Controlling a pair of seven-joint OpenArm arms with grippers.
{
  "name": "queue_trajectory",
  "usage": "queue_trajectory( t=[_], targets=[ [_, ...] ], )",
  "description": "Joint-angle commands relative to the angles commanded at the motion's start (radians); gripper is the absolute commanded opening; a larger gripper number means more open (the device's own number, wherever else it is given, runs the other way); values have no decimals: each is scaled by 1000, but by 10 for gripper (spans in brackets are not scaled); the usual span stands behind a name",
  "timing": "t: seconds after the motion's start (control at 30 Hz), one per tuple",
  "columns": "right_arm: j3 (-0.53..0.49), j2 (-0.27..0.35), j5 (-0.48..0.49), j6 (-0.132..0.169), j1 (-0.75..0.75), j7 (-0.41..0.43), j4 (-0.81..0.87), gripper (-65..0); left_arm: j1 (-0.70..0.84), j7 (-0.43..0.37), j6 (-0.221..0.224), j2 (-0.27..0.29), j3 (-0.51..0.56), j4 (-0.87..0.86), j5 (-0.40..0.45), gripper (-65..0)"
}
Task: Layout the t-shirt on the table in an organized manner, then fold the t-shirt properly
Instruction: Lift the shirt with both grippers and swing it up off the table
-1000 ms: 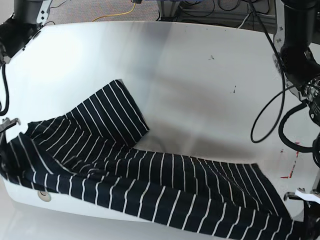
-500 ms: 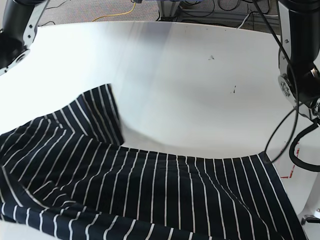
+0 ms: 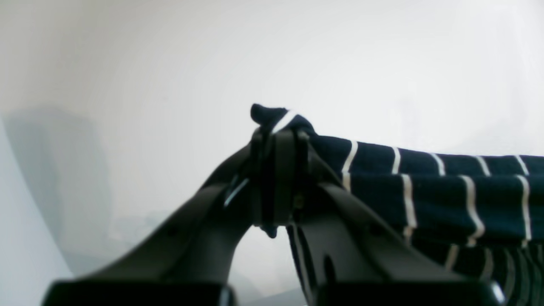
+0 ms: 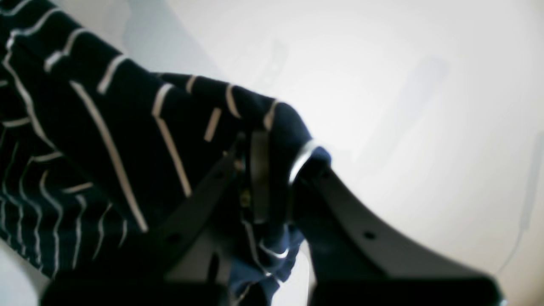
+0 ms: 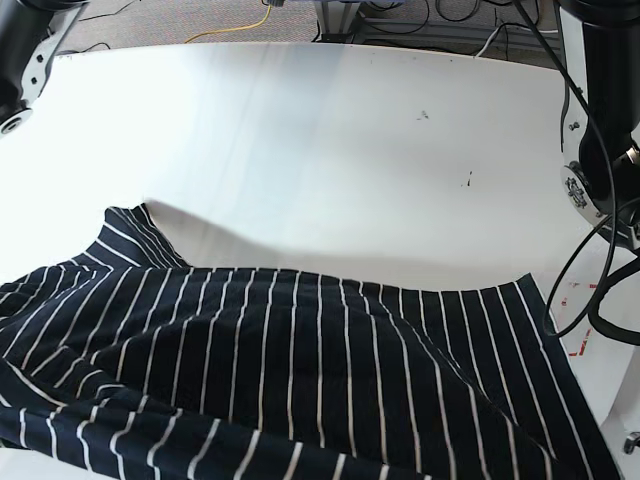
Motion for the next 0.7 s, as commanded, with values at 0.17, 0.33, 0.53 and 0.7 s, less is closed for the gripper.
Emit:
queue_trajectory(
  t=[0.17,0.33,0.53,0.7],
  targets=[
    [0,2,3,0,-8,0,0,-647,15,6,0,-2,-41,0,-74,-650],
    [0,8,21,0,-54,-12,0,-647,61,6,0,-3,-63,0,-92,-650],
    [74,18,144,0,-161,-15,0,-647,140,6,0,-43,-91,0,-206,-650],
    [183,15,224,0,-287,-15,0,-647,227,6,0,-58,-92,0,-305,-650]
  ],
)
